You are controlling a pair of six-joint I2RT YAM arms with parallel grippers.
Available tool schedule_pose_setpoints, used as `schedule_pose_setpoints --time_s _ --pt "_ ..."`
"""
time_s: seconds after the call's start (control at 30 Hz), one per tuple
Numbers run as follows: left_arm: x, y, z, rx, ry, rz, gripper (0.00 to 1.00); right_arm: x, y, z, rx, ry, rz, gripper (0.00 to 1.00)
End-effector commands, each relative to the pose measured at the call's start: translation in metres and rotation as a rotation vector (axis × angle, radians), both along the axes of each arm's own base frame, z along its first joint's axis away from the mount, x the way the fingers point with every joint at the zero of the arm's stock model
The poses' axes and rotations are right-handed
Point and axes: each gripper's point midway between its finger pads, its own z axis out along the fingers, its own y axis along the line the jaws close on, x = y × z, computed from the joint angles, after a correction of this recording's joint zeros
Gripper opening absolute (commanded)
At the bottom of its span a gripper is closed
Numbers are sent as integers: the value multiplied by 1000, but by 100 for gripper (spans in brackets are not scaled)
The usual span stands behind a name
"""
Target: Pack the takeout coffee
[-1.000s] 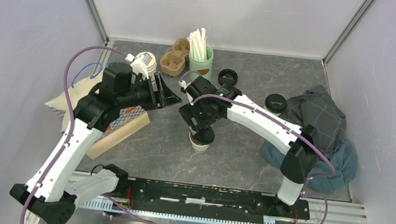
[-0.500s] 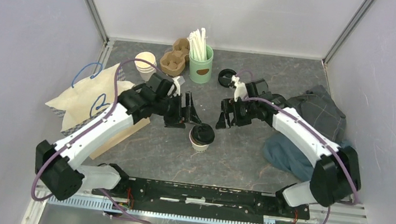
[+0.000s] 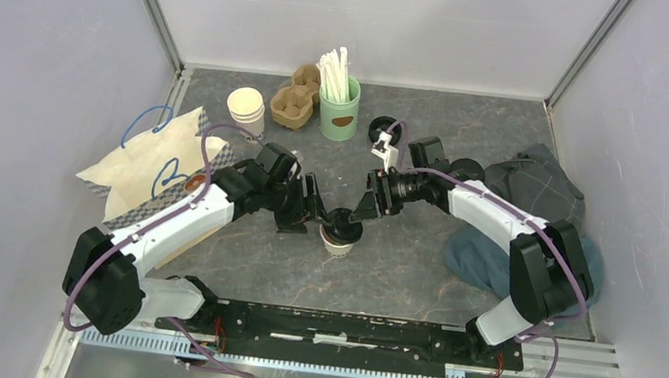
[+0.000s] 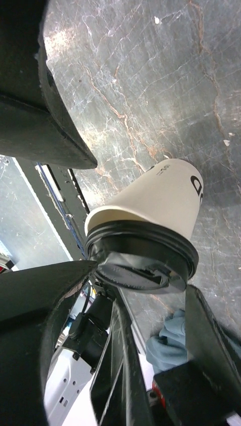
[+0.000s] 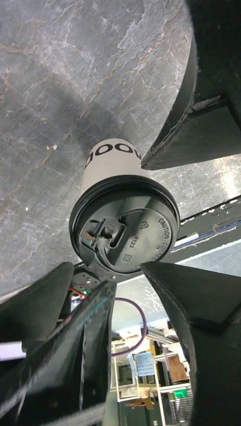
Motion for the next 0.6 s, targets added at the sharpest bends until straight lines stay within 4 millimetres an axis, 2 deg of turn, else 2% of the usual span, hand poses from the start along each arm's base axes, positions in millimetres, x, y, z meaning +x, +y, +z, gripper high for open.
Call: schedule_pose_setpoints --time_s 0.0,0.27,0.57 --pt "6 -14 10 -108 -38 17 73 0 9 11 91 -35 57 72" --pt "5 -18 8 -160 -54 23 82 -1 13 12 93 -26 68 61" --pt "5 -23 4 -179 -55 25 80 -6 11 18 95 -35 74 52"
